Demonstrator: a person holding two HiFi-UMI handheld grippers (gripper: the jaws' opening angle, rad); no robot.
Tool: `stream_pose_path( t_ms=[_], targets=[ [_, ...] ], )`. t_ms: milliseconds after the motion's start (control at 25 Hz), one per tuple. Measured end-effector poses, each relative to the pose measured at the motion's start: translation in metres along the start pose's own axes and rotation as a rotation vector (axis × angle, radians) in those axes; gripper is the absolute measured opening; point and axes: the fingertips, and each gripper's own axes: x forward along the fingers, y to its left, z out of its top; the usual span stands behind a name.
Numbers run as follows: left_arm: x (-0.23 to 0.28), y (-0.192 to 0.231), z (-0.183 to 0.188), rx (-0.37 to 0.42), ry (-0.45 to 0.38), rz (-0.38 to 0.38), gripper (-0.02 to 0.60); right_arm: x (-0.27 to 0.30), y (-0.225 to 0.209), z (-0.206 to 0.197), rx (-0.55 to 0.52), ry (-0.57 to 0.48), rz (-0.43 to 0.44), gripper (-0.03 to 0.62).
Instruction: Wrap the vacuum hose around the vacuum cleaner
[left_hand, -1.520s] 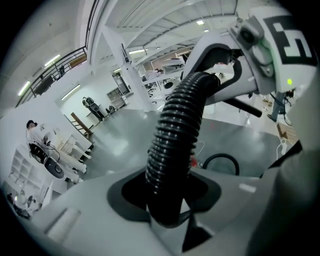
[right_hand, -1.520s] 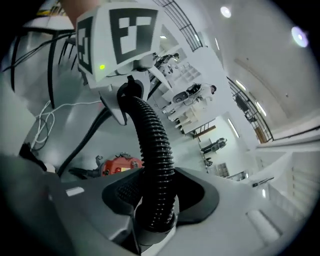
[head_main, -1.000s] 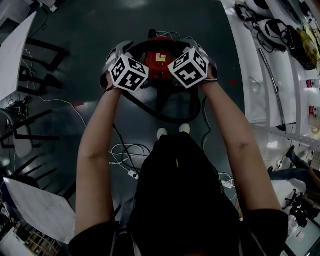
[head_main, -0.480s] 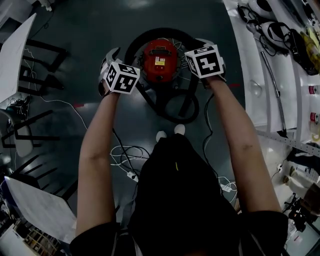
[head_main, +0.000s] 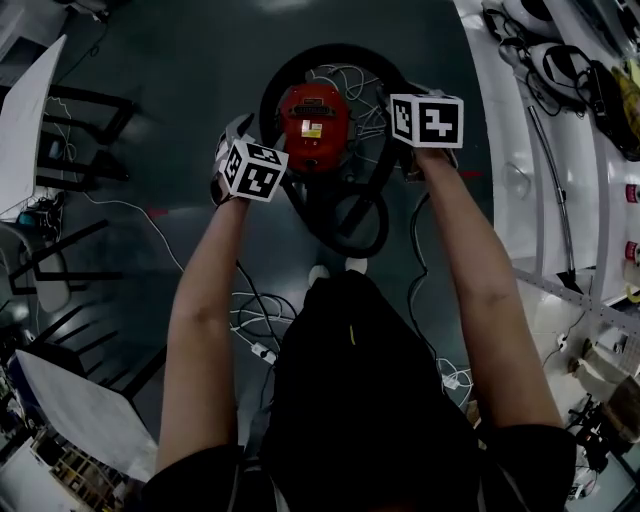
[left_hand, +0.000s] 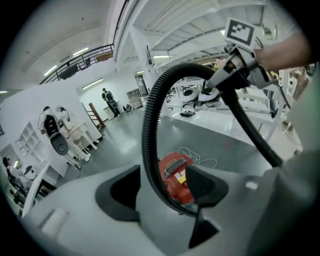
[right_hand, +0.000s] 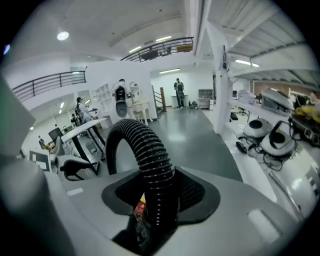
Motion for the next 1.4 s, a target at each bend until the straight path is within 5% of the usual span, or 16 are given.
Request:
stream_pose_path(
  t_ms=[160, 320, 480, 720, 1000, 1200, 1400],
  targets=[
    [0.008, -0.023, 0.003, 0.037, 0.035, -0.028, 0.282, 0.008, -0.022, -0.007, 0.090, -0.007, 0.018, 0.178],
    [0.014, -0.034, -0.011, -0.012, 0.066, -0.022, 0.281, 0.015, -0.035, -0.002, 0.160, -0.027, 0.029, 0.178],
    [0.015, -0.045, 0.000, -0.072, -0.010, -0.067, 0.273, 0.023, -0.042, -0.006, 0.191, -0.010, -0.002, 0.178],
    [0.016, -0.105, 0.073, -0.070, -0.185, -0.371, 0.275, 0.041, -0.042, -0.019, 0.271, 0.029, -0.037, 0.178],
    [0.034, -0.174, 0.062, 0.058, -0.154, -0.638, 0.305, 0.056, 0.007, -0.023, 0.286, 0.068, 0.004, 0.179],
    [0.058, -0.171, 0.050, -0.015, -0.158, -0.626, 0.304, 0.059, 0.038, -0.023, 0.361, 0.085, 0.063, 0.179],
    [0.072, -0.176, 0.033, 0.067, -0.089, -0.643, 0.175, 0.063, 0.047, -0.030, 0.435, 0.099, 0.095, 0.181]
  ],
)
